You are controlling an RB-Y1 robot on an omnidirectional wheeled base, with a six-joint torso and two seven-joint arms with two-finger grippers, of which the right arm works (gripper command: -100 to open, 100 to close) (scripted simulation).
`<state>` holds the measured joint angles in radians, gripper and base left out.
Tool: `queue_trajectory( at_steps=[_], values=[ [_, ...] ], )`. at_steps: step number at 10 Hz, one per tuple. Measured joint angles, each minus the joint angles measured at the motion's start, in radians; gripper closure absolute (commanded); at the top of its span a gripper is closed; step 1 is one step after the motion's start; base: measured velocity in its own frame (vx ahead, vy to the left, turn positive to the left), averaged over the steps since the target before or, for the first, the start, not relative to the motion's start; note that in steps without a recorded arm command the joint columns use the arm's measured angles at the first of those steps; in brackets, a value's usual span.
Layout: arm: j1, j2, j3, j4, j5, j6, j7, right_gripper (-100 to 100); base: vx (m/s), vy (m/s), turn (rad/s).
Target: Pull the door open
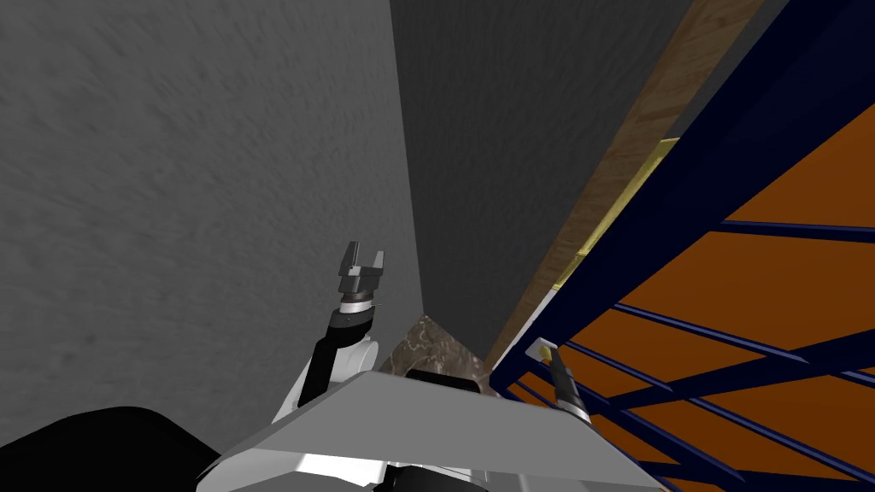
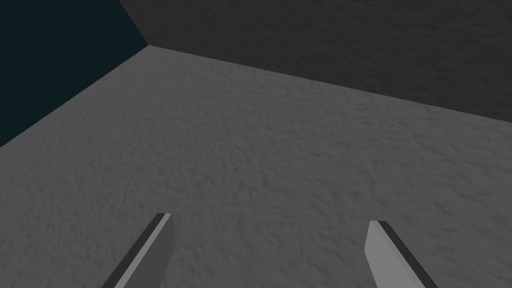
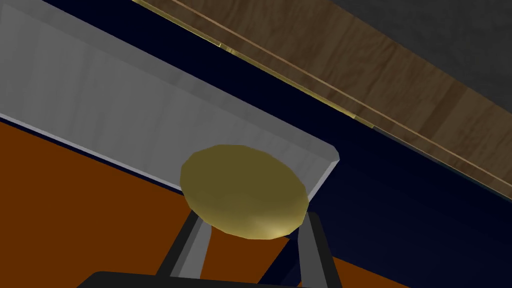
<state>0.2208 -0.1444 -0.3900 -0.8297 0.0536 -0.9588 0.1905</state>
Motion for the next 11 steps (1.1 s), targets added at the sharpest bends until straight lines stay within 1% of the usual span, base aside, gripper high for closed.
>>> queue_trajectory(
  at_steps=[2, 4, 5, 7, 8, 10, 11],
  values=[
    [-0.006, -0.005, 0.019, 0.003, -0.031, 0.005, -0.053, 100, -0.058, -0.013, 0.041],
    [-0.017, -0.014, 0.032, 0.021, -0.053, 0.002, -0.105, 100, -0.046, -0.003, 0.031],
    [-0.016, -0.015, 0.037, 0.019, -0.061, 0.005, -0.125, 100, -0.043, 0.003, 0.030],
    [-0.021, -0.022, 0.056, 0.013, -0.092, 0.022, -0.180, 100, -0.053, -0.005, 0.028],
    [-0.024, -0.023, 0.061, 0.016, -0.101, 0.023, -0.202, 100, -0.061, -0.019, 0.051],
    [-0.032, -0.028, 0.075, 0.035, -0.122, 0.014, -0.249, 100, -0.048, -0.004, 0.039],
    [-0.031, -0.030, 0.084, 0.031, -0.135, 0.020, -0.274, 100, -0.071, -0.007, 0.064]
  ],
)
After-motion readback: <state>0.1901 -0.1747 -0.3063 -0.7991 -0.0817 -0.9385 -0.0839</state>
